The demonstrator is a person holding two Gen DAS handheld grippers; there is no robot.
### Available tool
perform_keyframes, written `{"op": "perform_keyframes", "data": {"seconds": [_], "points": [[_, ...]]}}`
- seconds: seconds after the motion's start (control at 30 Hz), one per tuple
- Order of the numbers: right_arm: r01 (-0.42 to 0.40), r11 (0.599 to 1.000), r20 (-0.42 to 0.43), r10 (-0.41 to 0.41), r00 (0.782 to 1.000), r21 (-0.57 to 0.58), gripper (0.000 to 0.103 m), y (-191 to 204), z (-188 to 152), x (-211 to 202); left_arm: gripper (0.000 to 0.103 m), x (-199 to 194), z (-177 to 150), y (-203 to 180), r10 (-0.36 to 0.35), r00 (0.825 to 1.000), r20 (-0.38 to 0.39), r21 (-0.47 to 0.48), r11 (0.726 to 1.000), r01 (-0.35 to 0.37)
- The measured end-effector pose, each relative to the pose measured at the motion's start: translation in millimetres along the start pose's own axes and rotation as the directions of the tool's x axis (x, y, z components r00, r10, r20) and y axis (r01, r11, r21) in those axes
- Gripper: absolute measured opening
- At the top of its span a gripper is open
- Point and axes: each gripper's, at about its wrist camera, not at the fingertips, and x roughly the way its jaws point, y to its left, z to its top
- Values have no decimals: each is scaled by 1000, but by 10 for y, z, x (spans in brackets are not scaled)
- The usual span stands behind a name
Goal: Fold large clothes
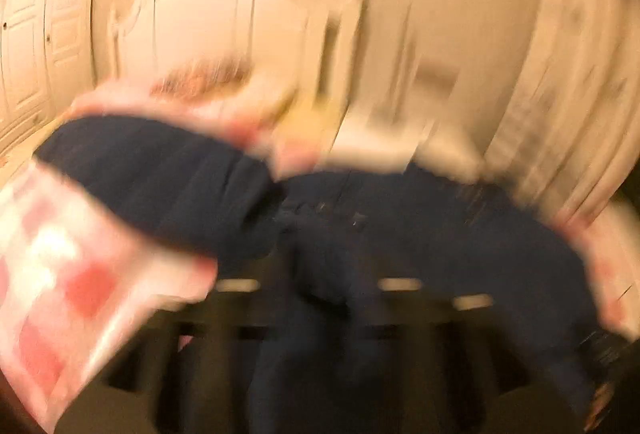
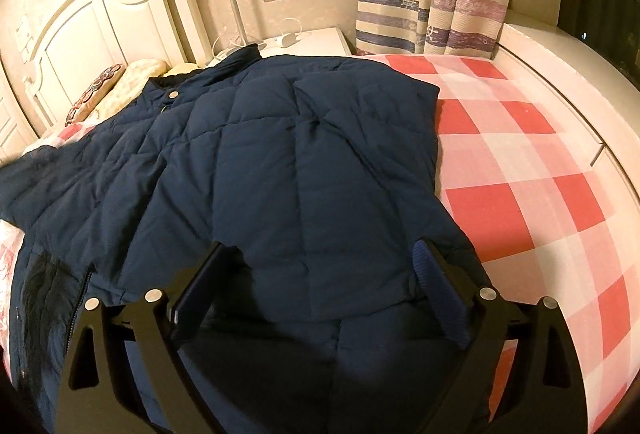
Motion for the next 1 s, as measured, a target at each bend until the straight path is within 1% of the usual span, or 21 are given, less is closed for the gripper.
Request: {"op": "perform_keyframes", "data": {"seconds": [0.03, 0.07, 0.1, 0.13, 0.17, 0.2, 0.23, 0.27, 0.33, 0.37, 0.4, 0.43, 0.47, 0.5, 0.53, 0.6, 0.63, 0.67, 0.73, 0.9, 1.0], "points": [[2, 1000, -1, -2, 1000, -1, 90, 5, 0, 2, 84, 221, -51, 84, 28, 997, -74, -25, 999, -30], [4, 1000, -1, -4, 1000, -3, 90, 7, 3, 4, 82, 352, -72, 142, 52, 991, -120, -39, 998, -57], [6, 1000, 0, -6, 1000, -3, 90, 8, 4, 6, 82, 442, -79, 217, 57, 986, -154, -62, 996, -68], [7, 1000, 0, -7, 1000, -3, 90, 12, 0, 8, 83, 438, -70, 286, 43, 987, -155, -91, 994, -58], [6, 1000, 0, -6, 1000, -3, 90, 11, 0, 7, 83, 378, -45, 380, 51, 990, -130, -130, 989, -68], [6, 1000, 0, -6, 1000, -3, 90, 10, 3, 13, 83, 264, 11, 401, 78, 994, -77, -156, 984, -90], [7, 1000, -1, -7, 1000, -5, 90, 14, 0, 12, 83, 145, 52, 392, 94, 995, -21, -167, 981, -97], [10, 1000, -2, -10, 1000, -7, 90, 19, 1, 14, 83, -41, 79, 342, 94, 993, 66, -160, 984, -82], [16, 1000, -4, -16, 1000, -12, 91, 32, -3, 20, 87, -224, 155, 134, 56, 987, 154, -84, 996, -43], [17, 1000, -5, -17, 1000, -14, 91, 37, -3, 20, 88, -234, 180, -61, 28, 987, 159, 8, 1000, -30], [18, 1000, -5, -18, 1000, -14, 91, 38, -4, 21, 91, -150, 183, -263, 7, 992, 130, 98, 995, -19], [19, 1000, -5, -19, 1000, -14, 91, 39, -4, 20, 91, 38, 174, -489, -2, 998, 58, 189, 982, -9], [20, 1000, -6, -20, 1000, -15, 91, 41, -4, 21, 91, 164, 125, -594, 11, 1000, -3, 241, 971, -10], [22, 1000, -6, -22, 1000, -16, 91, 41, -3, 21, 90, 326, 71, -666, 44, 997, -63, 281, 960, -25], [23, 1000, -6, -23, 1000, -17, 91, 42, -3, 21, 87, 550, 17, -712, 84, 989, -123, 297, 954, -44], [27, 999, -6, -27, 1000, -20, 91, 41, -4, 23, 87, 812, -102, -624, 98, 970, -224, 287, 958, -31], [28, 999, -6, -28, 1000, -20, 91, 46, -5, 23, 91, 865, -169, -571, 90, 969, -231, 282, 959, -22], [28, 999, -7, -28, 1000, -21, 91, 46, -5, 27, 93, 884, -211, -558, 88, 977, -192, 302, 953, -26], [29, 999, -9, -29, 1000, -23, 91, 49, -4, 30, 94, 883, -261, -530, 81, 983, -166, 324, 946, -24], [61, 998, -28, -62, 998, -16, 90, 114, 94, -46, 96, 915, -331, -509, 72, 987, -146, 309, 951, -24], [35, 999, 86, -34, 996, -9, 89, 237, 369, -243, 97, 874, -367, -505, 68, 987, -147, 303, 953, -20]]}}
